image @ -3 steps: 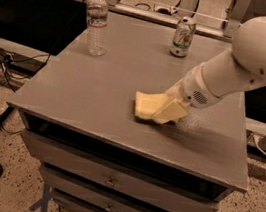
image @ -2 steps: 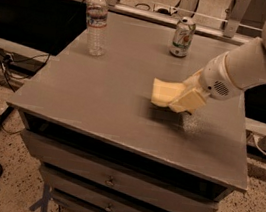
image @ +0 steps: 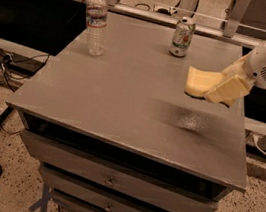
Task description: Move sponge near 7up can
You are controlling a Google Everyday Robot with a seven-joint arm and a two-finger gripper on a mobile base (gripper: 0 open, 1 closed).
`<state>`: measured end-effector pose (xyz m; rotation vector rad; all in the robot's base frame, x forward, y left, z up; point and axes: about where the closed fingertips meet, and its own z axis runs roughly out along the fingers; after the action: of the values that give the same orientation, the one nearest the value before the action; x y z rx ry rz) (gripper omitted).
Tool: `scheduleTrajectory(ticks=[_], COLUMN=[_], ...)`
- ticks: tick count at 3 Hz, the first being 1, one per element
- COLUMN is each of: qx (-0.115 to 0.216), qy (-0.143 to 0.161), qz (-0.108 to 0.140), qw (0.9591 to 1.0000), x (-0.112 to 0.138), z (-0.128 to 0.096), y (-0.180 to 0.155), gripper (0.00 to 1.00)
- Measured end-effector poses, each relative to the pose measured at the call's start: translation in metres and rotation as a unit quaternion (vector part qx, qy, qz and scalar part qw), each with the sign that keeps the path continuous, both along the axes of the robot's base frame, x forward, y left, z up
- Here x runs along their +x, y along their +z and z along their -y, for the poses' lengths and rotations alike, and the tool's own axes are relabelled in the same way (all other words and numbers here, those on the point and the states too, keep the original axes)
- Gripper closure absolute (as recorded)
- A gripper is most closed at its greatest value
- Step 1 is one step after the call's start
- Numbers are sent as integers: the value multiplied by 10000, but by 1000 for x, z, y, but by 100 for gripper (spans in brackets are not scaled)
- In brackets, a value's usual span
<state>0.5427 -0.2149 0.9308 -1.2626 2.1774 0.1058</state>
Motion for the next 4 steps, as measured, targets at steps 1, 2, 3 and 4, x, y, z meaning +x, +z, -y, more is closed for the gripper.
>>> scheduleTrajectory(ticks=[1,2,3,4], qx=[0,50,76,101], qy=[-16,-232,-533,-760], qz=[10,135,197,134], qw=[10000,9996,9984,9970], x=[5,41,90,133], z=[-1,10,25,31], y=[0,-5,-18,-40], gripper=[100,100,100,100])
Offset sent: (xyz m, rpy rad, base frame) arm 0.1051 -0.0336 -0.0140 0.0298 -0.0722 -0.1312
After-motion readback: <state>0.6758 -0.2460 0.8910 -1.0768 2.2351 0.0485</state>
